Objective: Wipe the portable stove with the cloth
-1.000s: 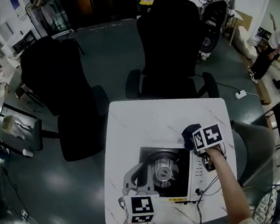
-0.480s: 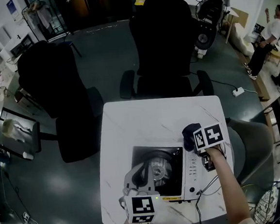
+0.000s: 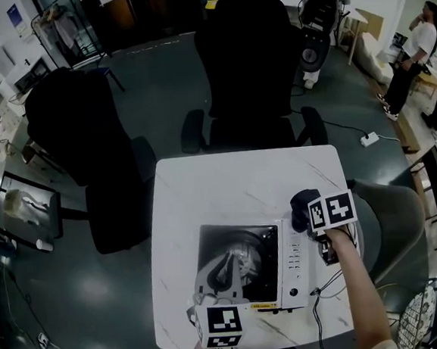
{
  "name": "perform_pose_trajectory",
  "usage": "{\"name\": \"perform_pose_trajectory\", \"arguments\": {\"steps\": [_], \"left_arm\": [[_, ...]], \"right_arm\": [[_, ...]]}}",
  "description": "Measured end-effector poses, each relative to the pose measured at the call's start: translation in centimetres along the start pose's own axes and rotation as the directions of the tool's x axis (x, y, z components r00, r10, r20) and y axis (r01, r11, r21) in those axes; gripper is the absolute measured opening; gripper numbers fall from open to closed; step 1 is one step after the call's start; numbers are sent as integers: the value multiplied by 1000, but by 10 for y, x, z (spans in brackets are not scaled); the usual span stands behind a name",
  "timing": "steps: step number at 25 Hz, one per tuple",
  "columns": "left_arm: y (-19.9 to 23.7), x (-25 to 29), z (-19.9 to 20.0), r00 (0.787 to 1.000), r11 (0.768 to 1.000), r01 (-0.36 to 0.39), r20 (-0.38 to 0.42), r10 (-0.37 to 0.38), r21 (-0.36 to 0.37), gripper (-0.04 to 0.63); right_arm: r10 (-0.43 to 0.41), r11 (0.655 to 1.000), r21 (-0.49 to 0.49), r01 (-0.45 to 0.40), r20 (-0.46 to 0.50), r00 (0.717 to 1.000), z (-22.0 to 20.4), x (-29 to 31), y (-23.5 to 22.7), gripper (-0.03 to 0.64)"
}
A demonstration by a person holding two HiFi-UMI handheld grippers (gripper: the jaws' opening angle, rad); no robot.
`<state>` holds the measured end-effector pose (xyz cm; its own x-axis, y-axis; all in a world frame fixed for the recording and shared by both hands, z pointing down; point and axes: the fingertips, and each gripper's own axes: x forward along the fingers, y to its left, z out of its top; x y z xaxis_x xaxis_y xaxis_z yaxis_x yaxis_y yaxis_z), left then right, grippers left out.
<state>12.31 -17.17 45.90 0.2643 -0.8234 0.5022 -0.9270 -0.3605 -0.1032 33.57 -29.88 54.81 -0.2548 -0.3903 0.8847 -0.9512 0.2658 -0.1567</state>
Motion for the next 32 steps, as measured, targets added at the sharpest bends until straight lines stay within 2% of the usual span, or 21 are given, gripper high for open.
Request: {"name": "perform_pose_trajectory", "arguments": {"steps": [11, 19, 25, 32], "left_arm": [[-15, -1, -1, 1000, 1000, 10, -1, -10, 26, 31], [-28, -1, -2, 1000, 999, 24, -3, -24, 36, 31], [-34, 0, 2, 999, 998, 33, -3, -33, 44, 31], [-46, -3, -4, 999, 998, 48, -19, -47, 49, 31]], "right_arm": [[-11, 999, 50, 9, 41, 999, -10, -6, -17, 92], [-32, 999, 30, 33, -28, 999, -46, 3, -27, 92], [-4, 997, 79, 5, -9, 1000, -64, 7, -25, 91], [5, 999, 53, -4, -20, 1000, -80, 2, -20, 91]]}}
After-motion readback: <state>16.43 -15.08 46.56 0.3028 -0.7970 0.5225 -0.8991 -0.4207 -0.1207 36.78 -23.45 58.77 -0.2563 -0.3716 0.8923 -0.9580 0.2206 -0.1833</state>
